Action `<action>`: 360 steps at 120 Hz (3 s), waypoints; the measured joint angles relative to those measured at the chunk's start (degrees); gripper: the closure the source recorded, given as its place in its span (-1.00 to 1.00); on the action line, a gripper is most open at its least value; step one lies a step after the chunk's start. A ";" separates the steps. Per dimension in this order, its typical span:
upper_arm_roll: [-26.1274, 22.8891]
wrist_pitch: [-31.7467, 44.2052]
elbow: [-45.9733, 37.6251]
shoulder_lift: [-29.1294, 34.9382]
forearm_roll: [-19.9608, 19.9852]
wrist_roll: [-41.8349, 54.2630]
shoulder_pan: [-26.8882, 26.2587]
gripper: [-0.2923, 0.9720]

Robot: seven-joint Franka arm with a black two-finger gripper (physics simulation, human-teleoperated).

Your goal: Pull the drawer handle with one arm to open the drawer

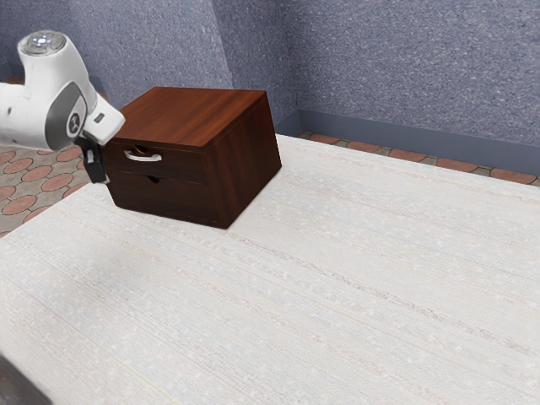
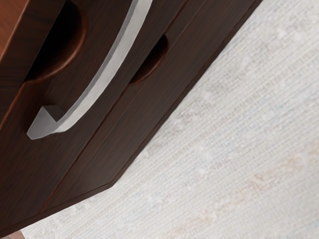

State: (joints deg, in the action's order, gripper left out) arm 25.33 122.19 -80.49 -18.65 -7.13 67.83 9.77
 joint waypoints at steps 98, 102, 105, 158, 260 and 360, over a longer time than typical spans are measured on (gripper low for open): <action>-7.75 0.61 2.03 -3.77 -2.60 9.56 2.94 -0.54; -8.04 0.82 2.01 -3.75 -3.33 9.78 2.93 -0.54; -8.16 0.97 2.00 -3.74 -3.81 9.94 2.94 -0.54; -11.56 3.55 0.62 -4.24 -8.97 11.90 4.71 -0.48; -15.18 3.70 -13.17 7.05 -9.85 13.04 8.07 -0.51; -15.10 4.03 -24.27 16.31 -11.09 12.46 8.65 -0.49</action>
State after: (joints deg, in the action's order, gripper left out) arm 10.23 126.22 -104.76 -2.34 -18.22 80.29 18.42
